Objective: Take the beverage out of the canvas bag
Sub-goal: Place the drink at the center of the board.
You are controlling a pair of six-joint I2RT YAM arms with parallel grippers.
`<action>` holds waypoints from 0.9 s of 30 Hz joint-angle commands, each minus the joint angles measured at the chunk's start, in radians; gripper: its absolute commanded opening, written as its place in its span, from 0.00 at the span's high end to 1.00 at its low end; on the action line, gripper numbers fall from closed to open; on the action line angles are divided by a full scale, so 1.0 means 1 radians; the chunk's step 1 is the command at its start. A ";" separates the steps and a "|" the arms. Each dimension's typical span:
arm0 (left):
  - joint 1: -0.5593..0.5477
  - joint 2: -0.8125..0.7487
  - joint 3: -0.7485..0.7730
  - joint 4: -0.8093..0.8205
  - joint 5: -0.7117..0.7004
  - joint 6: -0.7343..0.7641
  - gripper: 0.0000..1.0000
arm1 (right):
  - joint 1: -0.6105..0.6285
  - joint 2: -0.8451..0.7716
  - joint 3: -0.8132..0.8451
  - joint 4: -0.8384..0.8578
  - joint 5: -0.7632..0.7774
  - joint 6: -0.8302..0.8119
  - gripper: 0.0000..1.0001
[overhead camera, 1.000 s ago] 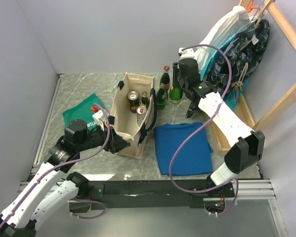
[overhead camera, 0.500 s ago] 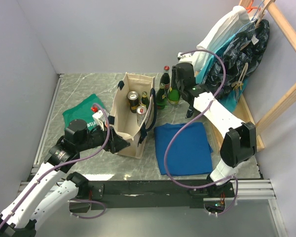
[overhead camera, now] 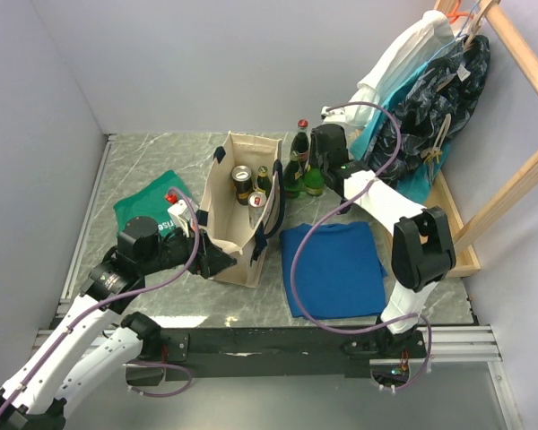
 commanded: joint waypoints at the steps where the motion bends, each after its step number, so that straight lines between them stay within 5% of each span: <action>1: -0.004 -0.001 -0.010 -0.027 -0.018 -0.006 0.22 | -0.014 -0.019 0.037 0.226 0.037 0.025 1.00; 18: -0.004 0.003 -0.008 -0.028 -0.018 -0.008 0.20 | -0.014 0.040 0.083 0.148 0.022 0.035 1.00; 23: -0.004 0.003 -0.008 -0.027 -0.018 -0.005 0.20 | -0.014 0.035 0.085 0.117 0.025 0.044 0.79; 25: -0.004 0.000 -0.010 -0.027 -0.018 -0.005 0.19 | -0.012 0.028 0.073 0.117 0.023 0.044 0.59; 27: -0.004 0.000 -0.008 -0.027 -0.018 -0.006 0.19 | -0.012 0.021 0.070 0.111 0.025 0.044 0.55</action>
